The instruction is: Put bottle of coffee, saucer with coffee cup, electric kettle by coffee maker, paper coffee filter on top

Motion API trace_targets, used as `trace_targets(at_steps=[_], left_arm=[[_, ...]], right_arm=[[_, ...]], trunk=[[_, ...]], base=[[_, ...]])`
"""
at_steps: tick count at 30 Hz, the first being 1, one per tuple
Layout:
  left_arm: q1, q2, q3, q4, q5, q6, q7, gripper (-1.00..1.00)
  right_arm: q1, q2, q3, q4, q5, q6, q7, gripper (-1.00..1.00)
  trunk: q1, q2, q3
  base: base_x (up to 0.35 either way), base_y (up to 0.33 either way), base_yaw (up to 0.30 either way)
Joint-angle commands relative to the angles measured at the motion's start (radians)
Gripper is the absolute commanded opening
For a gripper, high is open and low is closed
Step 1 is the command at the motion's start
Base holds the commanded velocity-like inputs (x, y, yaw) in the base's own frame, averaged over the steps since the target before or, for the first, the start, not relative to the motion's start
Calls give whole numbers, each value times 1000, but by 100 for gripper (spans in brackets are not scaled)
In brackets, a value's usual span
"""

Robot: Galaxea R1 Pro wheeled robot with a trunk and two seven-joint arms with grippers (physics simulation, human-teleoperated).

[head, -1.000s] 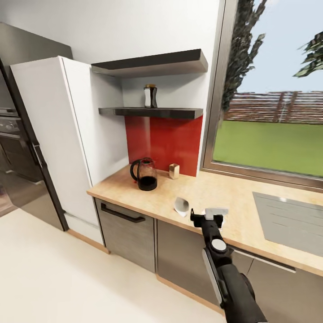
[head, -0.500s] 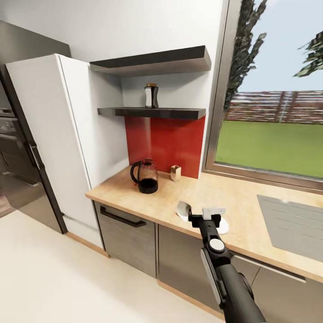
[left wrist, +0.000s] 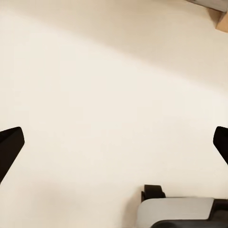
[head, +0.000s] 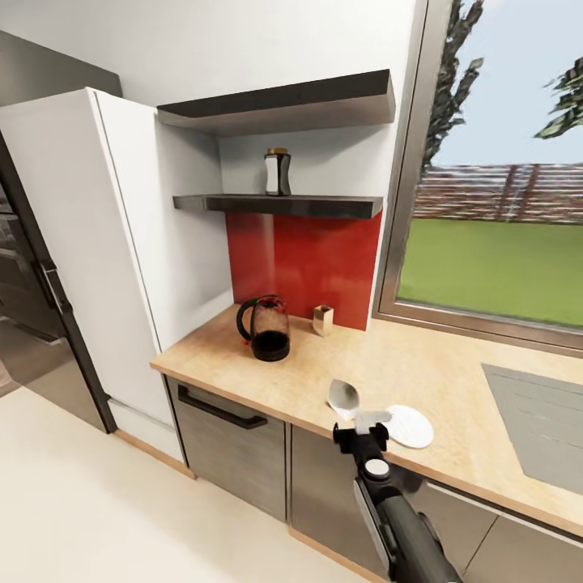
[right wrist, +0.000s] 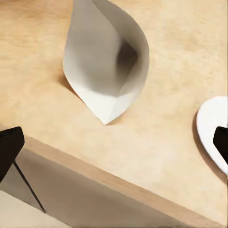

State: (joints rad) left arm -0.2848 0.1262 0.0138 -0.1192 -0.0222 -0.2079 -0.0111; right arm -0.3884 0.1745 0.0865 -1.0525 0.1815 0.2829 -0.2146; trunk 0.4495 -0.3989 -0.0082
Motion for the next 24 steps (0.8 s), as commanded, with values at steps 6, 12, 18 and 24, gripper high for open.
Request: trace_targets(at_steps=[6, 12, 18, 24], left_arm=[[-1, 1, 2, 1, -2, -4, -2, 100], [-1, 1, 2, 1, -2, -4, -1, 100], [-1, 2, 2, 2, -2, -4, -1, 100], [-1, 1, 2, 2, -2, -4, -2, 100]], right_arm=[[-1, 0, 5, 20, 8, 7, -147, 100], [-1, 0, 7, 28, 7, 7, -156, 100], [-1, 0, 4, 57, 8, 6, -158, 100], [-1, 0, 3, 90, 9, -16, -158, 100]], trunk=[[0, -1, -1], [0, -1, -1], [0, -1, -1], [0, -1, -1]], base=[[6, 2, 0], [82, 19, 0], [258, 84, 0], [108, 45, 0]])
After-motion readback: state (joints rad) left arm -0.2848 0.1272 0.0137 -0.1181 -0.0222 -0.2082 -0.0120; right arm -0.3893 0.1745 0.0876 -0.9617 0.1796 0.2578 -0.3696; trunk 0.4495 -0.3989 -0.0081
